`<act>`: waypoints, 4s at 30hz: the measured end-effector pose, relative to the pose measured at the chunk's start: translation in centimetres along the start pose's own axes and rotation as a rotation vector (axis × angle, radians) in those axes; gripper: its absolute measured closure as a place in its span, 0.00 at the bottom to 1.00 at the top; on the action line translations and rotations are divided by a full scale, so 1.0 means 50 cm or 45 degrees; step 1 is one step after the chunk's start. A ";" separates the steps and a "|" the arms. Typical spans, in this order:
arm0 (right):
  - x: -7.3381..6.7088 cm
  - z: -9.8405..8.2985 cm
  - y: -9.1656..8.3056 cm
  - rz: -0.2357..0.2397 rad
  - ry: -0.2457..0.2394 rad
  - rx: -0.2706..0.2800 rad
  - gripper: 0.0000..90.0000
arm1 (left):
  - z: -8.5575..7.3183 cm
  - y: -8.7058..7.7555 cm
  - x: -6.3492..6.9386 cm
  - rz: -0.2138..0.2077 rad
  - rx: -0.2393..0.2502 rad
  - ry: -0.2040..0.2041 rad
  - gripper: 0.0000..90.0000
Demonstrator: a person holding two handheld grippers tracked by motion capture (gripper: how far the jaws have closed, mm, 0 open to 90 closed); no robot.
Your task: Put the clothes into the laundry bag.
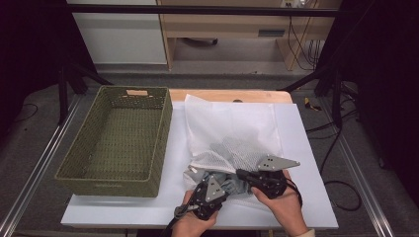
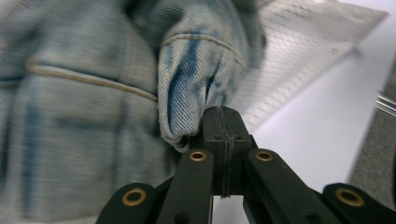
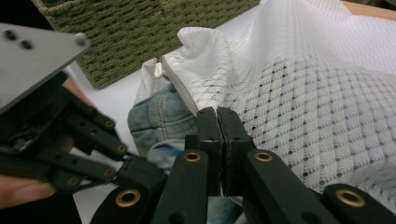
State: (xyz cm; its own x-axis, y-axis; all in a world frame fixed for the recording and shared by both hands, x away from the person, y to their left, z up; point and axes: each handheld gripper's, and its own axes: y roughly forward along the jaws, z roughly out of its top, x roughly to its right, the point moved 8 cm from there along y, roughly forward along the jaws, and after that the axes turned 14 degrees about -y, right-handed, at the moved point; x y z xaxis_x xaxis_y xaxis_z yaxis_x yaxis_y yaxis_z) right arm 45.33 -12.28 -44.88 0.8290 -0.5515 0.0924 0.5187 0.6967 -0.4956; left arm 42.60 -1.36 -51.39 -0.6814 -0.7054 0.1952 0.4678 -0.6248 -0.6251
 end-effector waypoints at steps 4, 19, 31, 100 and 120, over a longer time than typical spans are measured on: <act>-0.004 0.007 0.008 0.010 -0.015 -0.015 0.99 | 0.012 0.011 -0.020 0.013 0.019 -0.020 1.00; -0.011 0.003 0.036 0.007 -0.018 -0.084 0.99 | 0.065 0.034 -0.067 0.068 0.117 -0.082 1.00; -0.004 -0.002 0.034 -0.015 0.003 -0.076 0.99 | 0.083 0.052 -0.097 0.111 0.141 -0.119 1.00; 0.008 -0.029 0.029 -0.058 0.020 -0.118 0.99 | 0.085 0.090 -0.055 0.086 0.089 -0.064 1.00; 0.010 -0.029 0.037 -0.046 0.016 -0.129 0.99 | 0.098 0.099 -0.066 0.111 0.080 -0.062 1.00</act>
State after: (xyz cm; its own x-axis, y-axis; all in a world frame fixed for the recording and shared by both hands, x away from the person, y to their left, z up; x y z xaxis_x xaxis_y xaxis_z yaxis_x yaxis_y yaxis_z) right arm 46.40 -11.92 -46.99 0.8072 -0.5815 0.1013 0.5238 0.6267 -0.5769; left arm 49.92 -3.79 -51.43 -0.6091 -0.7725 0.1793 0.5596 -0.5789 -0.5931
